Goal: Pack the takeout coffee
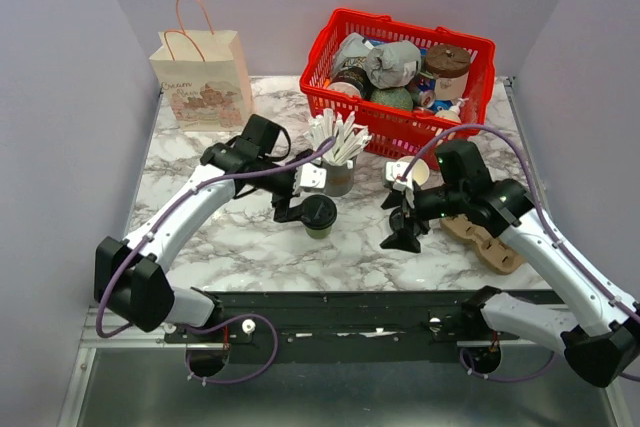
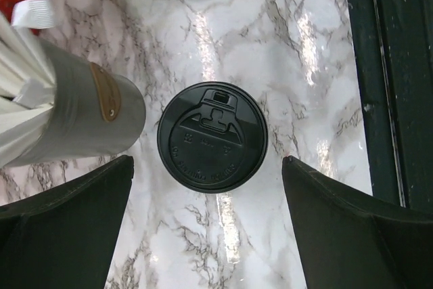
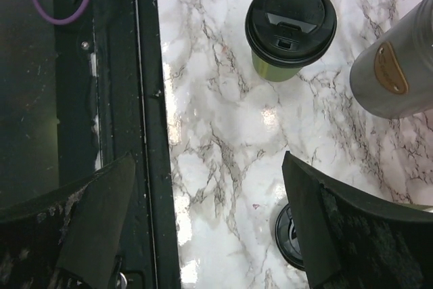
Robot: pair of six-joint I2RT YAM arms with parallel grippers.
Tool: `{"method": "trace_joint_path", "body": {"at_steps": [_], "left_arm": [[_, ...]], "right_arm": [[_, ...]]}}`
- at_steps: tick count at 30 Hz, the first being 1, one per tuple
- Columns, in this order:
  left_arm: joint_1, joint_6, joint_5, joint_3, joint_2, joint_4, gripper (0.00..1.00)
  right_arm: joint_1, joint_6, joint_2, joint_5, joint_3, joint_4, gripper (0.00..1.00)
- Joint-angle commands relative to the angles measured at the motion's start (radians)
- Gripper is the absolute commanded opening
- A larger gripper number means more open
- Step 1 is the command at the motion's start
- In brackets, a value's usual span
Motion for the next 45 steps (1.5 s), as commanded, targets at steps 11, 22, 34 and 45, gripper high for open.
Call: {"method": "trace_joint_path", "body": {"at_steps": [11, 22, 34, 45], "left_arm": [[-0.105, 0.149, -0.127, 0.169, 0.201, -0.173, 0.99], [-0.139, 0.134, -0.143, 0.234, 0.29, -0.195, 0.99], [-0.15, 0.155, -0.157, 0.212, 0.284, -0.225, 0.96], [-0.153, 0.138, -0.18, 0.189, 0.291, -0.192, 0.91]], "right_arm": [[-0.056, 0.013, -0.129, -0.039, -0.084, 0.003, 0.98], [-0.094, 0.033, -0.161, -0.06, -0.133, 0.028, 0.98], [-0.103, 0.027, -0.145, -0.065, -0.139, 0.037, 0.97], [-0.105, 0.026, -0.118, -0.068, -0.134, 0.049, 0.97]]}}
